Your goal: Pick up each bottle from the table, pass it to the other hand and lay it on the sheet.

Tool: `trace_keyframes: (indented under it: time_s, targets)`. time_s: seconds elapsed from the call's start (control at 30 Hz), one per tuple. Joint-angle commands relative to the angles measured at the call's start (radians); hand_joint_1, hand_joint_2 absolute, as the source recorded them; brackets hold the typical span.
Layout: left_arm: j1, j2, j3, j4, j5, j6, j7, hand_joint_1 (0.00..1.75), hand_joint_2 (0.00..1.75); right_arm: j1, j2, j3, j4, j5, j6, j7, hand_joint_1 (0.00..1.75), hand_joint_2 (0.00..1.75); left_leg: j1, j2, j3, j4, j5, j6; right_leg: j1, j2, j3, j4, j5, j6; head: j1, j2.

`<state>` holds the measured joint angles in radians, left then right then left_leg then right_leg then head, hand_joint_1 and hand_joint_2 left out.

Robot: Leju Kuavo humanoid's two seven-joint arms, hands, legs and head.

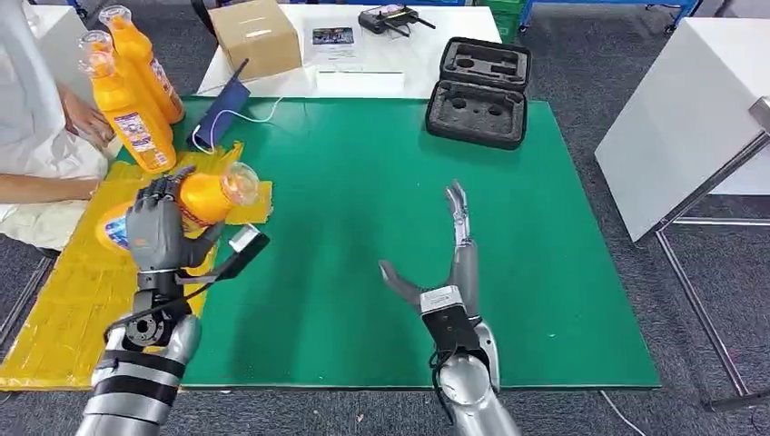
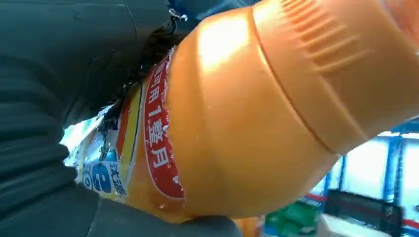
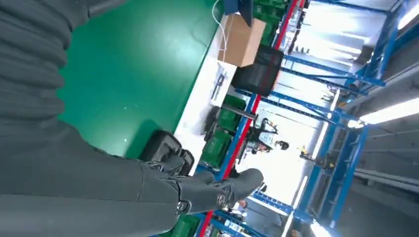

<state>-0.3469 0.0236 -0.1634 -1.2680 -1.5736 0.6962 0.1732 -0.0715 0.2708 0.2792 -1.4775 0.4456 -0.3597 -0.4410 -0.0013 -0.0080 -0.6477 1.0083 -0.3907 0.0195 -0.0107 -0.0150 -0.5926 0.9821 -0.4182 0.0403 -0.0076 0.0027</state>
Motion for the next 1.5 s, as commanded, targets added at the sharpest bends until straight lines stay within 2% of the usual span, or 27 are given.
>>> trace_keyframes:
  time_s: [0.03, 0.13, 0.17, 0.2, 0.23, 0.27, 0.3, 0.37, 0.43, 0.5, 0.57, 0.63, 0.73, 0.8, 1.03, 1.07, 1.1, 1.13, 1.5]
  targets:
    - [-0.075, 0.117, -0.148, 0.088, 0.003, 0.002, -0.006, 1.75, 1.75, -0.020, -0.039, -0.001, -0.004, -0.004, -0.003, 0.000, 0.00, 1.75, 0.001, -0.001, 0.004, 0.000, -0.002, -0.001, 0.001, -0.001, 0.006, -0.001, -0.003, -0.001, 0.000, 0.000]
    - [-0.075, 0.117, -0.148, 0.088, 0.003, 0.002, -0.006, 1.75, 1.75, -0.020, -0.039, -0.001, -0.004, -0.004, -0.003, 0.000, 0.00, 1.75, 0.001, 0.001, 0.004, 0.000, -0.002, -0.001, 0.001, 0.001, 0.005, -0.001, -0.002, -0.002, 0.000, 0.000]
    - [-0.122, 0.159, -0.268, 0.166, 0.003, 0.002, 0.093, 1.75, 1.75, -0.024, -0.043, 0.004, -0.010, -0.011, -0.005, -0.003, 0.00, 1.75, 0.000, 0.001, 0.003, 0.000, -0.002, -0.001, 0.000, 0.000, 0.005, -0.001, -0.002, -0.002, 0.000, 0.000]
    - [-0.179, 0.167, -0.390, 0.286, 0.003, 0.002, 0.164, 1.75, 1.75, -0.026, -0.051, 0.012, -0.020, -0.030, -0.007, -0.016, 0.00, 1.75, 0.000, 0.000, 0.006, 0.000, -0.003, -0.002, 0.000, -0.001, 0.008, -0.001, -0.004, -0.002, 0.000, 0.000]
    - [-0.208, 0.139, -0.391, 0.383, 0.003, 0.002, 0.119, 1.75, 1.75, -0.027, -0.063, 0.021, -0.048, -0.082, 0.014, -0.043, 0.00, 1.75, 0.000, -0.004, 0.002, 0.000, -0.001, -0.001, 0.000, -0.005, 0.005, 0.000, -0.003, -0.002, 0.000, 0.000]
    - [-0.201, 0.111, -0.315, 0.413, 0.003, 0.002, 0.048, 1.75, 1.75, -0.023, -0.072, 0.023, -0.077, -0.121, 0.028, -0.069, 0.00, 1.75, 0.000, -0.007, 0.003, -0.001, 0.000, -0.001, 0.000, -0.007, 0.005, -0.001, -0.003, -0.002, 0.000, 0.000]
    - [-0.209, 0.107, -0.292, 0.460, 0.003, 0.002, 0.020, 1.75, 1.75, -0.017, -0.075, 0.021, -0.102, -0.143, 0.027, -0.072, 0.00, 1.75, 0.000, -0.008, 0.004, -0.001, 0.000, -0.001, 0.000, -0.008, 0.007, -0.001, -0.003, -0.002, 0.000, 0.000]
    - [-0.228, 0.114, -0.318, 0.525, 0.003, 0.002, 0.044, 1.75, 1.75, -0.007, -0.083, 0.021, -0.142, -0.154, 0.025, -0.071, 0.00, 1.75, 0.000, -0.005, 0.005, -0.001, 0.000, -0.001, 0.000, -0.004, 0.005, -0.002, -0.002, -0.002, 0.000, 0.000]
    - [-0.241, 0.108, -0.322, 0.587, 0.003, 0.002, 0.051, 1.75, 1.75, -0.008, -0.090, 0.027, -0.150, -0.169, 0.032, -0.067, 0.00, 1.75, 0.000, -0.002, 0.008, -0.001, -0.003, -0.002, 0.000, -0.001, 0.011, -0.002, -0.003, -0.003, 0.000, 0.000]
    - [-0.275, 0.076, -0.300, 0.747, 0.003, 0.002, 0.029, 1.75, 1.75, -0.021, -0.086, 0.026, -0.132, -0.160, 0.050, -0.069, 0.00, 1.75, -0.001, -0.001, 0.003, -0.001, -0.001, 0.000, -0.001, -0.002, 0.004, -0.001, -0.001, -0.001, 0.001, 0.000]
    - [-0.315, 0.056, -0.303, 0.883, 0.003, 0.002, 0.055, 1.75, 1.75, -0.031, -0.094, 0.047, -0.119, -0.160, 0.050, -0.069, 0.00, 1.75, 0.000, 0.000, 0.006, -0.001, -0.001, -0.001, 0.000, -0.002, 0.007, -0.001, -0.002, -0.002, 0.000, 0.000]
    - [-0.333, 0.049, -0.279, 0.963, 0.006, 0.002, 0.057, 1.75, 1.75, -0.046, -0.102, 0.065, -0.099, -0.154, 0.050, -0.076, 0.00, 1.75, 0.000, 0.000, 0.003, -0.001, 0.000, -0.001, 0.000, -0.002, 0.004, -0.001, -0.001, -0.001, 0.000, 0.000]
    - [-0.338, 0.055, -0.220, 1.008, 0.019, -0.032, 0.080, 1.75, 1.75, -0.044, -0.106, 0.073, -0.100, -0.164, 0.050, -0.078, 0.00, 1.75, 0.000, 0.002, 0.006, -0.001, -0.002, -0.001, 0.001, 0.000, 0.007, -0.001, -0.002, -0.002, 0.000, 0.000]
    - [-0.341, 0.054, -0.183, 1.016, 0.035, -0.072, 0.095, 1.75, 1.75, -0.039, -0.107, 0.072, -0.099, -0.157, 0.046, -0.077, 0.00, 1.75, 0.000, 0.002, 0.002, 0.000, -0.001, -0.001, 0.000, -0.001, 0.003, -0.001, -0.001, -0.001, 0.000, 0.000]
    - [-0.331, 0.043, -0.124, 1.021, 0.043, -0.135, 0.143, 1.75, 1.75, -0.036, -0.103, 0.067, -0.093, -0.158, 0.051, -0.074, 0.00, 1.75, 0.000, 0.003, 0.007, -0.001, -0.003, -0.001, 0.000, 0.001, 0.009, -0.001, -0.002, -0.002, 0.000, 0.000]
    - [-0.330, 0.045, -0.112, 1.019, 0.037, -0.129, 0.170, 1.61, 1.75, -0.037, -0.102, 0.069, -0.089, -0.155, 0.052, -0.073, 0.00, 1.75, 0.000, 0.002, 0.005, -0.001, -0.001, -0.001, 0.000, 0.001, 0.006, -0.001, -0.001, -0.002, 0.000, 0.000]
    - [-0.330, 0.048, -0.107, 1.019, 0.035, -0.124, 0.175, 0.38, 1.75, -0.036, -0.101, 0.071, -0.088, -0.154, 0.052, -0.072, 0.00, 1.75, 0.000, 0.002, 0.007, -0.001, -0.002, -0.001, 0.000, 0.001, 0.008, -0.001, -0.001, -0.002, 0.000, 0.000]
    - [-0.327, 0.052, -0.085, 1.016, 0.021, -0.097, 0.195, 0.00, 1.75, -0.034, -0.100, 0.074, -0.087, -0.150, 0.050, -0.071, 0.00, 1.75, 0.000, 0.004, 0.009, -0.001, -0.002, -0.002, 0.000, 0.002, 0.010, -0.002, -0.002, -0.002, 0.000, 0.000]
    - [-0.319, 0.056, -0.075, 1.013, 0.003, -0.036, 0.196, 0.00, 1.75, -0.034, -0.102, 0.076, -0.074, -0.147, 0.042, -0.070, 0.00, 1.75, 0.000, 0.003, 0.009, -0.001, -0.002, -0.001, 0.000, 0.002, 0.009, -0.001, -0.001, -0.002, 0.000, 0.000]
